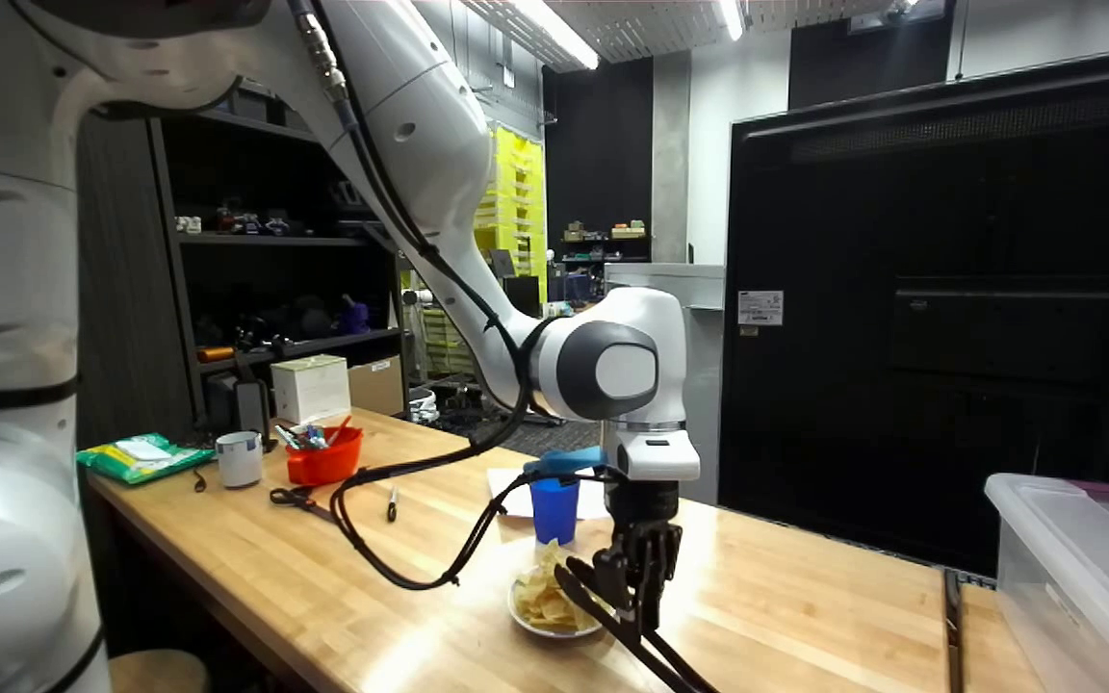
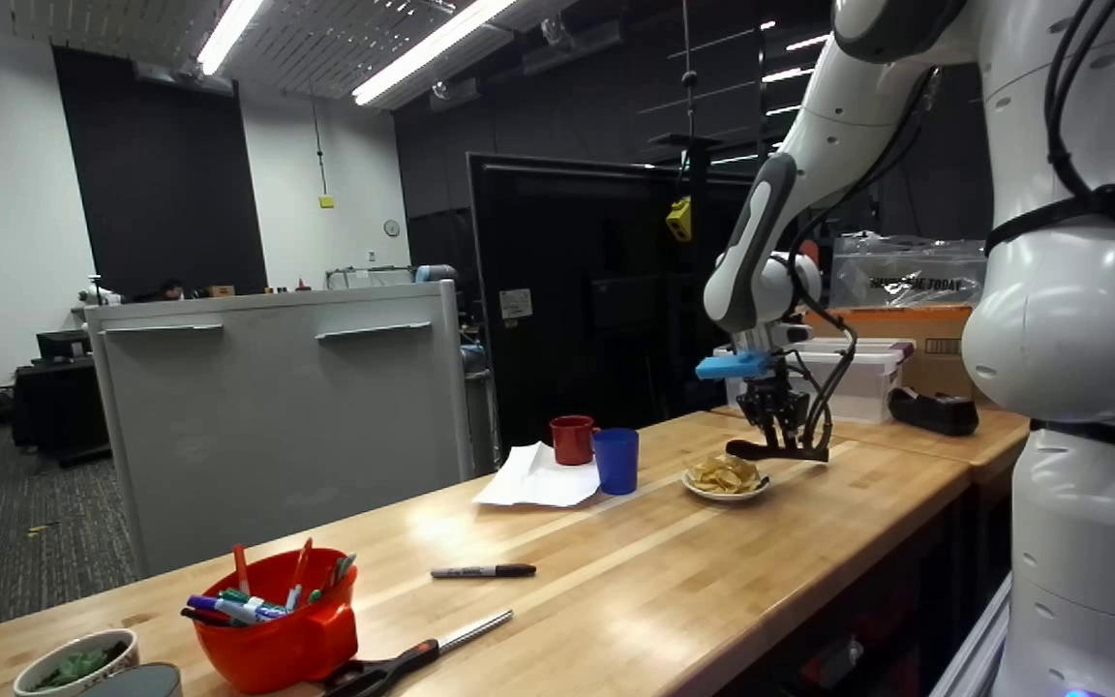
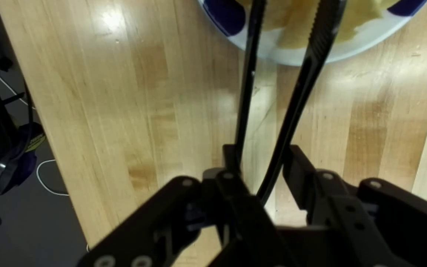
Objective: Use the black tongs to get some chips from the white plate
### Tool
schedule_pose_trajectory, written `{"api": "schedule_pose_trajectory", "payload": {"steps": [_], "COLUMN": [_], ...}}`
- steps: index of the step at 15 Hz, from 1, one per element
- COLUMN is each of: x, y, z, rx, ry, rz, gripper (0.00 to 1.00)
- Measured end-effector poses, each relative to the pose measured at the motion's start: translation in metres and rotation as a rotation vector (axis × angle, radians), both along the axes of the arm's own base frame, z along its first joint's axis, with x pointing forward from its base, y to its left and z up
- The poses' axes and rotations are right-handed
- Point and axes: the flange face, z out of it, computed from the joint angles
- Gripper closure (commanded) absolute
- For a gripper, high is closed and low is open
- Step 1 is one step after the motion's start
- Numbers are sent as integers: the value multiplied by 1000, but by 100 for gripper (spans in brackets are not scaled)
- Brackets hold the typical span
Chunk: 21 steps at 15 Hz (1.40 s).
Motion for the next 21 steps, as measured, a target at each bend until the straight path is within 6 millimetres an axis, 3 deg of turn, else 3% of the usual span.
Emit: {"api": "schedule_pose_trajectory", "payload": {"steps": [2,5,6,7,13,15,18,19,21], "x": [-1,-1,-1,-2,-3,-3,-4,-5,-7], "y": [-1,-2,-2,-3,-5,-6,-8,-8,-10], "z": [0,0,0,0,0,0,0,0,0], "rx": [0,-1,-1,-1,-1,-1,-2,-4,-5], "ry": [0,0,0,0,0,0,1,2,4], "rz": [-3,-5,-5,-6,-12,-14,-16,-16,-18], "gripper": [85,93,74,47,37,44,43,39,14]}}
